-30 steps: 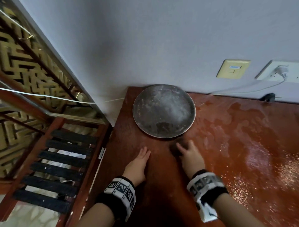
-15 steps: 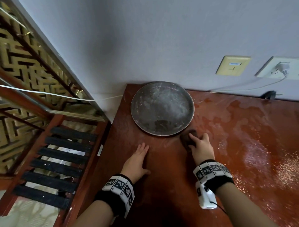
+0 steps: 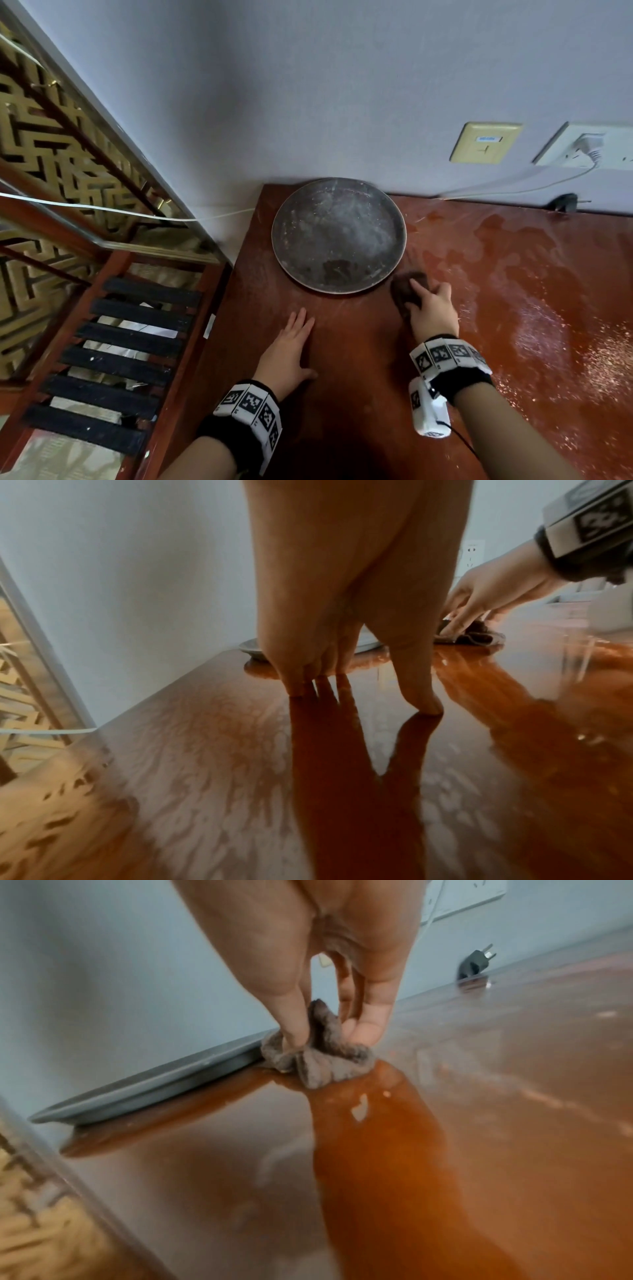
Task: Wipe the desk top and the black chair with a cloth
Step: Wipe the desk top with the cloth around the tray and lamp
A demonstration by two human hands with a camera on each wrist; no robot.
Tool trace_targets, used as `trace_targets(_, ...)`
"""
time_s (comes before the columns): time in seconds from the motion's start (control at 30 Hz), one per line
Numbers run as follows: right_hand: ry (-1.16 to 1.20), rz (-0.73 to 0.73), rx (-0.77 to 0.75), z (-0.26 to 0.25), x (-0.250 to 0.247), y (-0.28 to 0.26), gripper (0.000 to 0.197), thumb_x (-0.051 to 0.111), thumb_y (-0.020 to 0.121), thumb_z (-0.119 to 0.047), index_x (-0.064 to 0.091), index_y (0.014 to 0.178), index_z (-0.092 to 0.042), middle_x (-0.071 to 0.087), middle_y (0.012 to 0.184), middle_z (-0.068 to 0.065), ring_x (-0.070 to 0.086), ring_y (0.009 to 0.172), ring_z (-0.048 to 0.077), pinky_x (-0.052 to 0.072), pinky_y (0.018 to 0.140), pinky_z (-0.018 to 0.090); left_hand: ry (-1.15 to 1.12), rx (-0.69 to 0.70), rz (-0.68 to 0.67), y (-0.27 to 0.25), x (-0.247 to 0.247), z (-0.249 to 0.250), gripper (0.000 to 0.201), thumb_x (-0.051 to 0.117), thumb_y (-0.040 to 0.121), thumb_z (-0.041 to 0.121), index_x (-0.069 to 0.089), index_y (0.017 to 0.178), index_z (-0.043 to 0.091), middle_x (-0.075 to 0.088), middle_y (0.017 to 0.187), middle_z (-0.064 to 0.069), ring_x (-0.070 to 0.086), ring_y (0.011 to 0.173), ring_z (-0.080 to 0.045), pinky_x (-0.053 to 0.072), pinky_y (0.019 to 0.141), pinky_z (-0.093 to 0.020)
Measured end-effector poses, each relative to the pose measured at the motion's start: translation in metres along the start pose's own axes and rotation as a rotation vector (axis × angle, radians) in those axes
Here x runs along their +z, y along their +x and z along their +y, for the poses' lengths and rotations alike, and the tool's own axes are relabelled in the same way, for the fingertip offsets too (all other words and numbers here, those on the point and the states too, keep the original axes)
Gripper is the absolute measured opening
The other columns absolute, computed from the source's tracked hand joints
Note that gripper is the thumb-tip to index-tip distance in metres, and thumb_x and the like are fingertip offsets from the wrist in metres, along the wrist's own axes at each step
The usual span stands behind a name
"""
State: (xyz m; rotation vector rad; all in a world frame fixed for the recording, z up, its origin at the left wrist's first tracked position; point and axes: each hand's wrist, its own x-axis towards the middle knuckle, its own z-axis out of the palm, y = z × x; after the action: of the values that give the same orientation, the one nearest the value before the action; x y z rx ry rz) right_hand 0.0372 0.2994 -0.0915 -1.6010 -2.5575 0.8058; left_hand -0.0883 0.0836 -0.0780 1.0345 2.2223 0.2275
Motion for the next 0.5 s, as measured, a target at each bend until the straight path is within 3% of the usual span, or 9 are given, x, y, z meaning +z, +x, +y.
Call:
trace_targets(0.1, -0.094, -0.040, -0.015, -0.015, 0.003, -0.008, 0.049, 0.054, 0.092, -0.015, 0.045, 0.139, -0.025, 0.032, 0.131, 0.009, 0.052, 0.107, 0.032, 0.049, 0.086, 0.037, 0.011, -0.002, -0.002, 0.003, 0.000, 0.001, 0.102, 0.073, 0.079, 0.026, 0.001, 0.152, 0.022, -0.013, 0.158, 0.004, -0.012, 0.145, -0.011, 0.006, 0.118, -0.029)
trace_targets(0.17, -0.124, -0.092, -0.152, -0.025, 0.014, -0.024, 0.050, 0.052, 0.092, -0.015, 0.042, 0.140, -0.028, 0.032, 0.134, 0.008, 0.047, 0.116, 0.029, 0.049, 0.087, 0.035, 0.020, -0.008, -0.006, 0.005, 0.000, 0.001, 0.104, 0.074, 0.078, 0.026, 0.000, 0.151, 0.022, -0.013, 0.158, 0.003, -0.013, 0.145, -0.012, 0.005, 0.118, -0.029)
trace_targets(0.23, -0.105, -0.133, -0.339, -0.027, 0.028, -0.042, 0.051, 0.055, 0.090, -0.013, 0.046, 0.137, -0.031, 0.038, 0.133, 0.008, 0.049, 0.113, 0.027, 0.050, 0.082, 0.033, 0.028, -0.012, -0.014, 0.007, -0.001, 0.001, 0.106, 0.075, 0.076, 0.026, 0.000, 0.152, 0.022, -0.014, 0.158, 0.003, -0.013, 0.145, -0.012, 0.006, 0.118, -0.029)
trace_targets(0.3, -0.106, -0.143, -0.424, -0.024, 0.036, -0.050, 0.050, 0.058, 0.088, -0.014, 0.050, 0.134, -0.032, 0.043, 0.127, 0.006, 0.051, 0.110, 0.024, 0.051, 0.076, 0.031, 0.036, -0.010, -0.023, 0.009, -0.003, 0.001, 0.108, 0.076, 0.075, 0.027, 0.000, 0.152, 0.022, -0.014, 0.158, 0.003, -0.014, 0.145, -0.013, 0.005, 0.118, -0.029)
trace_targets(0.4, -0.109, -0.129, -0.280, -0.014, 0.026, -0.035, 0.049, 0.055, 0.091, -0.022, 0.045, 0.136, -0.037, 0.038, 0.126, 0.002, 0.053, 0.104, 0.021, 0.048, 0.080, 0.029, 0.020, 0.005, -0.024, 0.010, -0.004, 0.000, 0.109, 0.077, 0.074, 0.027, 0.001, 0.151, 0.022, -0.015, 0.158, 0.004, -0.014, 0.145, -0.012, 0.002, 0.117, -0.028)
trace_targets(0.5, -0.008, -0.030, -0.032, -0.006, 0.009, -0.008, 0.049, 0.056, 0.091, -0.018, 0.046, 0.138, -0.030, 0.037, 0.125, 0.007, 0.057, 0.098, 0.030, 0.049, 0.082, 0.034, 0.023, 0.018, -0.025, 0.009, -0.005, -0.002, 0.109, 0.077, 0.074, 0.029, 0.000, 0.151, 0.023, -0.015, 0.157, 0.005, -0.014, 0.144, -0.010, 0.001, 0.117, -0.027)
